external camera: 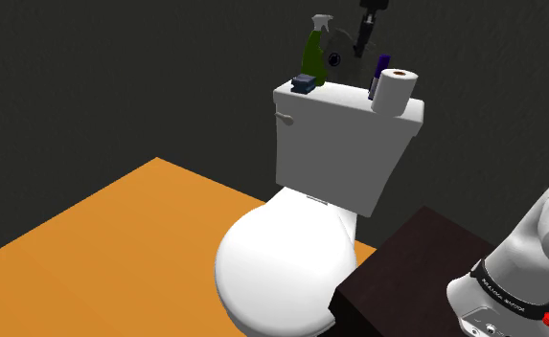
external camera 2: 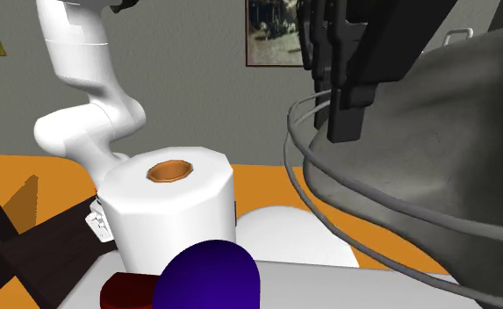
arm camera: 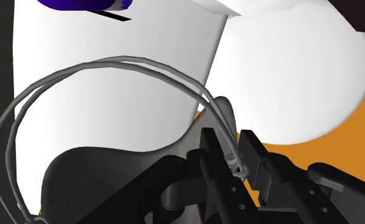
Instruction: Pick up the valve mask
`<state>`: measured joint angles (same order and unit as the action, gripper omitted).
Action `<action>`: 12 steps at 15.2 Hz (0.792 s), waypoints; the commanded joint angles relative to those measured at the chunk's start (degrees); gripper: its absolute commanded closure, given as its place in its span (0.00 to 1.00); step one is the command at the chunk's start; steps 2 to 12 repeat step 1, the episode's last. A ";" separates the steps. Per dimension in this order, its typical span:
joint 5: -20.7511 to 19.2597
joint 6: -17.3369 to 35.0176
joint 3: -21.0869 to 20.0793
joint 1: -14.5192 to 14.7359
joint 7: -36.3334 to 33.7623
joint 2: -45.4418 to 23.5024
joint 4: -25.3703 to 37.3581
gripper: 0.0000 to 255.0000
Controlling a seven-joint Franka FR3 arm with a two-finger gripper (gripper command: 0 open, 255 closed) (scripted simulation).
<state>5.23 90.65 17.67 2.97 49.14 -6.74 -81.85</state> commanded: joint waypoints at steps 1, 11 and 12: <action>0.08 -0.71 0.05 -0.09 0.06 -0.25 0.95 1.00; 0.08 -0.71 0.05 -0.09 0.06 -0.25 0.95 1.00; 0.08 -0.71 0.05 -0.09 0.06 -0.25 0.95 1.00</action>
